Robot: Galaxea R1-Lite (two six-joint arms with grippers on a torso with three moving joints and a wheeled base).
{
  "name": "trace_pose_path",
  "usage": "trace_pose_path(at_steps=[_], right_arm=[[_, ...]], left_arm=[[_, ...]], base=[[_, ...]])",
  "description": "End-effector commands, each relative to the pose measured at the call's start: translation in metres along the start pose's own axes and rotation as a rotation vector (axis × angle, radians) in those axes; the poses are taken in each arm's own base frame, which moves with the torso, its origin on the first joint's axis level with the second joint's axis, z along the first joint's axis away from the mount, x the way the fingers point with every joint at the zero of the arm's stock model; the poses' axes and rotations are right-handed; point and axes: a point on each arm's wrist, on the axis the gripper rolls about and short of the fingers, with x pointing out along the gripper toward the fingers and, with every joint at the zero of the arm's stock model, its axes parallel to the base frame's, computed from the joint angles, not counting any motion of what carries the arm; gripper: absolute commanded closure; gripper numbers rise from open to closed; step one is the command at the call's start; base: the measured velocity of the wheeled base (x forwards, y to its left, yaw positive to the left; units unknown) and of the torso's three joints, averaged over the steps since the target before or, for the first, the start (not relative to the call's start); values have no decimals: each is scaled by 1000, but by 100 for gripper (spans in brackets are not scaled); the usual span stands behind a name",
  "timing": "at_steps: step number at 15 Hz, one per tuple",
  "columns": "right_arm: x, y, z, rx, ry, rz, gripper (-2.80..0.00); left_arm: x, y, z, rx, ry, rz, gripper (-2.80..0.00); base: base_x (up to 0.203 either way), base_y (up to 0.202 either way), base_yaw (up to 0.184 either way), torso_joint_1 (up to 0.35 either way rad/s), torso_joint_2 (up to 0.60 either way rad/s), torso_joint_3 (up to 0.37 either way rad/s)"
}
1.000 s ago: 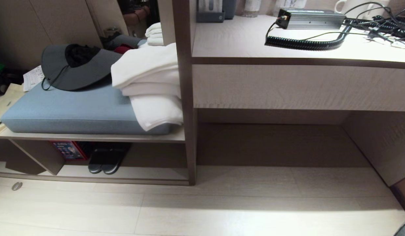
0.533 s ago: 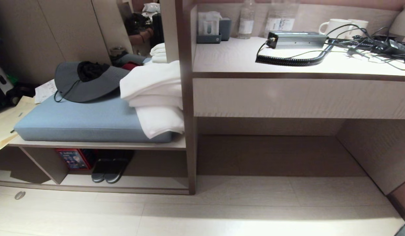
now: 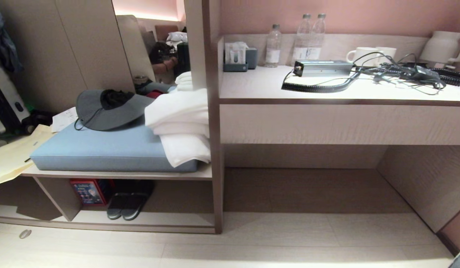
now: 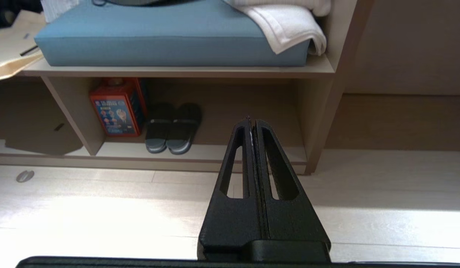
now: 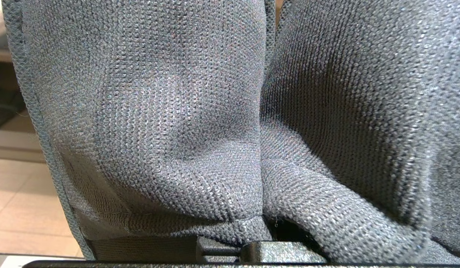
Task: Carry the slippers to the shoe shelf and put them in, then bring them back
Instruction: Place the slippers into the shoe cabinet
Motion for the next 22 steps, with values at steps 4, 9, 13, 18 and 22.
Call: trace_pose_path(at_steps=[4, 9, 13, 18, 22], right_arm=[[0, 0, 0, 5, 0, -4, 0], [0, 0, 0, 8, 0, 1, 0], [0, 0, 0, 0, 2, 1, 0], [0, 0, 0, -3, 1, 0, 0], [0, 0, 0, 0, 0, -1, 0]], left_arm=[[0, 0, 0, 9, 0, 1, 0], [0, 0, 0, 5, 0, 0, 0], [0, 0, 0, 3, 0, 1, 0], [0, 0, 0, 2, 1, 0, 0], [0, 0, 0, 2, 0, 0, 0]], base=[[0, 0, 0, 5, 2, 96], [0, 0, 0, 0, 0, 0], [0, 14, 1, 1, 1, 1], [0, 176, 0, 0, 3, 1], [0, 195, -1, 5, 5, 0]])
